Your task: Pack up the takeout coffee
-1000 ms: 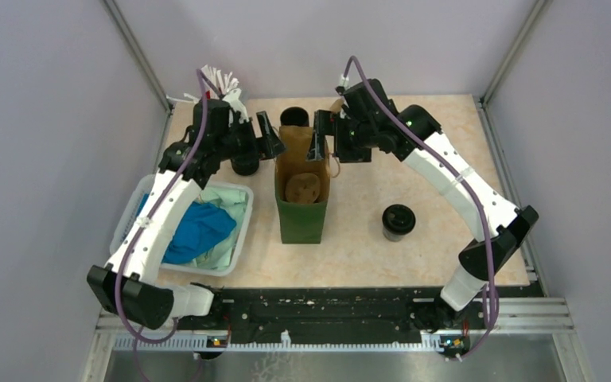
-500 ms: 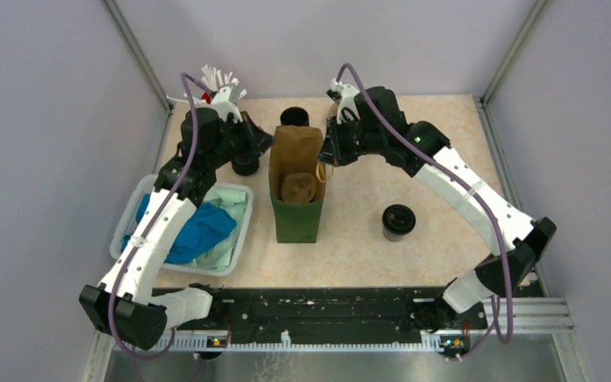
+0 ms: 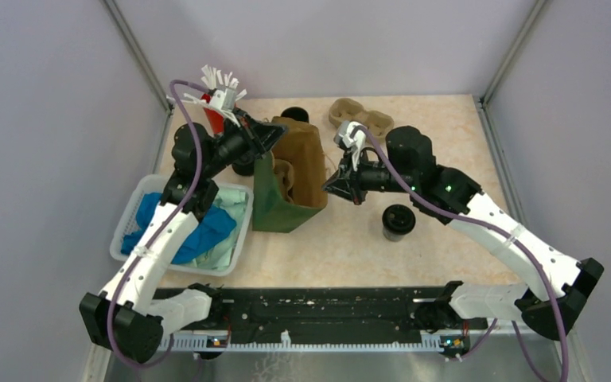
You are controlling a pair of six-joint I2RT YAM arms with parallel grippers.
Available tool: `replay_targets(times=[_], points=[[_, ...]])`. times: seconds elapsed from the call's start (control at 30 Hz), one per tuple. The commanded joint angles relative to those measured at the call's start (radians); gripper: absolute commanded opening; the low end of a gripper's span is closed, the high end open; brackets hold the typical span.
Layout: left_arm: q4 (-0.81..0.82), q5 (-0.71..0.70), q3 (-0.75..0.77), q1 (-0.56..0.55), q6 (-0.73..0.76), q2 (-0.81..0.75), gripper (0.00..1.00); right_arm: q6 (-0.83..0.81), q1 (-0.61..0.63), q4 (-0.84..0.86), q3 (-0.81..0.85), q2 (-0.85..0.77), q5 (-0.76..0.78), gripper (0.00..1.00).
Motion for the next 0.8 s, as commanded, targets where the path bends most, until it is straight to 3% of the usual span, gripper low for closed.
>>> replay_targets(times=[0.0, 0.2, 0.37, 0.5, 0.63, 0.77], points=[[0.039, 0.106, 0.067, 0.001, 0.003, 0.078, 0.00, -0.092, 0.035, 0.084, -0.008, -0.011, 0.052, 0.00], [0.009, 0.207, 0.043, 0.001, 0.026, 0.119, 0.00, -0.081, 0.047, 0.119, -0.092, -0.020, 0.047, 0.00], [-0.023, 0.219, 0.064, 0.001, 0.022, 0.120, 0.00, -0.105, 0.067, 0.094, -0.043, -0.024, 0.059, 0.00], [-0.128, 0.181, 0.206, -0.001, -0.014, 0.189, 0.00, -0.064, 0.068, 0.084, 0.056, -0.015, 0.120, 0.00], [-0.402, 0.048, 0.383, 0.000, -0.052, 0.284, 0.00, 0.004, 0.074, 0.076, 0.112, 0.000, 0.138, 0.00], [-0.479, -0.033, 0.410, 0.000, -0.088, 0.316, 0.00, 0.014, 0.079, 0.050, 0.070, -0.028, 0.287, 0.00]])
